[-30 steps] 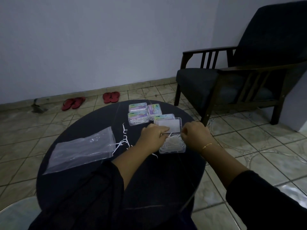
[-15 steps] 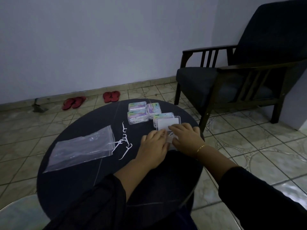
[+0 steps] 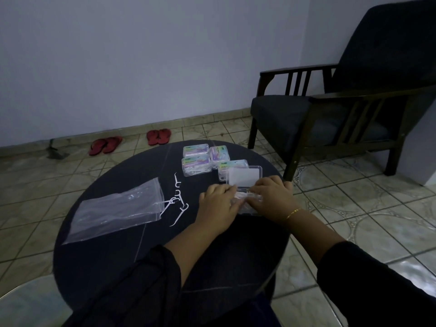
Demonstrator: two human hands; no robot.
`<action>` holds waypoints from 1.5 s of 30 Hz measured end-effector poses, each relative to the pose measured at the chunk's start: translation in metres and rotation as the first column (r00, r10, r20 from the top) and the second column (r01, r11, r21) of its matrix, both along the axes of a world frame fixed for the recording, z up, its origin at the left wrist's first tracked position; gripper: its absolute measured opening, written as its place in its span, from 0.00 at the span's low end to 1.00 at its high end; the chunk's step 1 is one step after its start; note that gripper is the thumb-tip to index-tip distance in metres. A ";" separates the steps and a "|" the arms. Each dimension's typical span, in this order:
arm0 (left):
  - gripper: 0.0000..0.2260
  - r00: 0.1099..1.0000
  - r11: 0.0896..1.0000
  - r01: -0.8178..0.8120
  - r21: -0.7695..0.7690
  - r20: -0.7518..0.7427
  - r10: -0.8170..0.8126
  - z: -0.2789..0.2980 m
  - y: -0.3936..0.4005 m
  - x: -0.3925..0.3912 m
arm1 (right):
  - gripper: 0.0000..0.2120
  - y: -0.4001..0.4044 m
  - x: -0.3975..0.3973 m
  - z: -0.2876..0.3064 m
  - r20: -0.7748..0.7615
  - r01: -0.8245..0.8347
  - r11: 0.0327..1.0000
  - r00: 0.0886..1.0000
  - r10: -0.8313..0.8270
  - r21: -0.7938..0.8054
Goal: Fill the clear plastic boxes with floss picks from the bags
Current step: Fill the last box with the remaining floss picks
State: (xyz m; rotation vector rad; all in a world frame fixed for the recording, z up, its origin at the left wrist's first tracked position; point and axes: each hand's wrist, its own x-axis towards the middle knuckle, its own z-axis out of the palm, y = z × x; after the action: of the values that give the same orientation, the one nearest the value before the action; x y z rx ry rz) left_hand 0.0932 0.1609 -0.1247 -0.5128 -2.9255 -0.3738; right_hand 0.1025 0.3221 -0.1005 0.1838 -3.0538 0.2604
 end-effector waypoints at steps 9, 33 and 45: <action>0.19 0.990 0.995 -0.099 0.027 -0.101 0.101 -0.003 -0.033 0.016 | 0.20 -0.031 0.003 0.013 -0.064 -0.091 0.996 0.994 0.091 -0.004; 0.09 0.983 0.869 -0.168 -0.465 -0.011 0.185 0.025 -0.096 -0.008 | 0.15 -0.131 -0.035 0.007 0.036 -0.312 0.846 0.943 0.329 0.433; 0.09 0.993 0.937 -0.101 -0.336 0.019 0.114 0.007 -0.104 -0.011 | 0.27 -0.176 -0.097 0.008 0.230 -0.502 0.575 0.846 0.481 0.646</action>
State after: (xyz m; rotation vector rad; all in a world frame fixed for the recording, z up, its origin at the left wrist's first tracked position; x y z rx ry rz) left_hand 0.0822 0.0566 -0.1174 -0.3854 -3.0501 0.1338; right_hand 0.0051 0.1457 -0.0925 1.0888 -2.8706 -0.8982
